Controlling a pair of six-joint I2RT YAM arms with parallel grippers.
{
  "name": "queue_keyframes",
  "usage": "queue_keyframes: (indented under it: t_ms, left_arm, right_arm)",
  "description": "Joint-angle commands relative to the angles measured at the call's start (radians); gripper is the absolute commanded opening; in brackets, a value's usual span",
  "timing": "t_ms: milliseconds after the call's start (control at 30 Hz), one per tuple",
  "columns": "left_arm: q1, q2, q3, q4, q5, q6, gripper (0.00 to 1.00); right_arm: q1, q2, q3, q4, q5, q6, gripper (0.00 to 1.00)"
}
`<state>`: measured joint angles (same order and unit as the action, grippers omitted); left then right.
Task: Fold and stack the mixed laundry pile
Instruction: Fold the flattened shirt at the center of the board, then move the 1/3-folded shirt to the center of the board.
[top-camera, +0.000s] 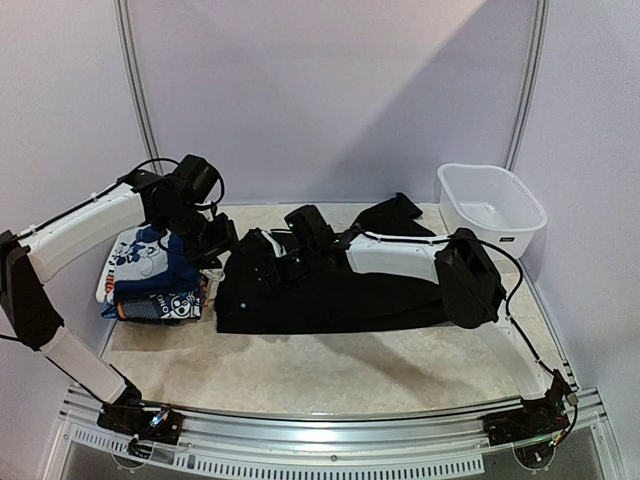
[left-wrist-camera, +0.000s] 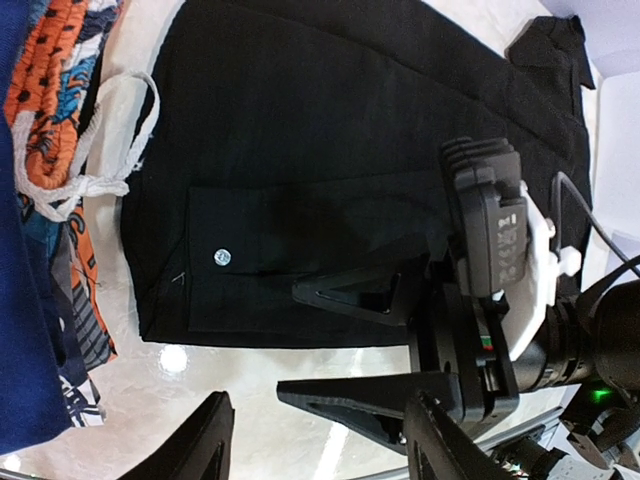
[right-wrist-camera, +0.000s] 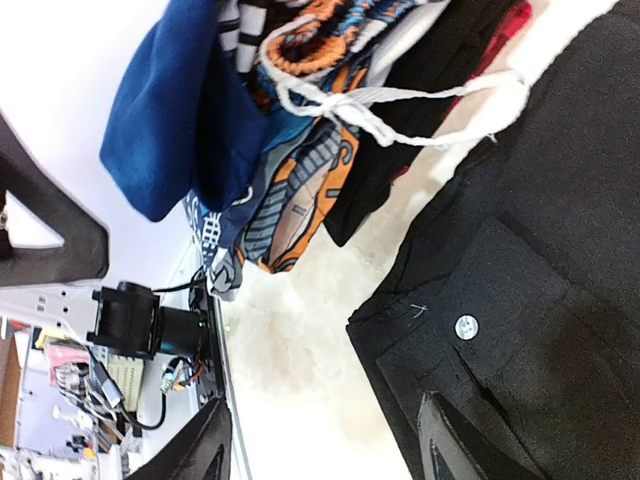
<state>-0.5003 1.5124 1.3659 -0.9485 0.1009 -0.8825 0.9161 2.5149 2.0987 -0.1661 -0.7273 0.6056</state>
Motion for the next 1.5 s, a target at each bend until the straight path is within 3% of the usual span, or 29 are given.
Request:
queue_keyframes:
  t_ms: [0,233,467,667,833,1467]
  left_arm:
    - [0.015,0.008,0.016,-0.023,-0.025,0.030,0.58]
    - [-0.003,0.070,0.034,-0.021,-0.033,0.124,0.54]
    - [-0.057,0.220,0.115,-0.026,-0.022,0.256,0.52]
    - [-0.088,0.353,0.173,-0.019,-0.006,0.305,0.51]
    - [-0.096,0.425,0.192,-0.011,-0.002,0.336,0.49]
    - [-0.127,0.522,0.049,0.079,-0.013,0.387,0.47]
  right_arm:
    - [-0.031,-0.041,-0.022,-0.025,-0.009,-0.028,0.67]
    - [-0.160,-0.240,-0.206,-0.202,0.230,-0.141,0.62]
    - [-0.281,-0.470,-0.476,-0.390,0.486,-0.279,0.44]
    - [-0.338,-0.549,-0.572,-0.556,0.648,-0.361,0.29]
    - [-0.377,-0.578,-0.657,-0.576,0.684,-0.368,0.19]
    - [-0.416,-0.483,-0.771,-0.595,0.661,-0.362,0.17]
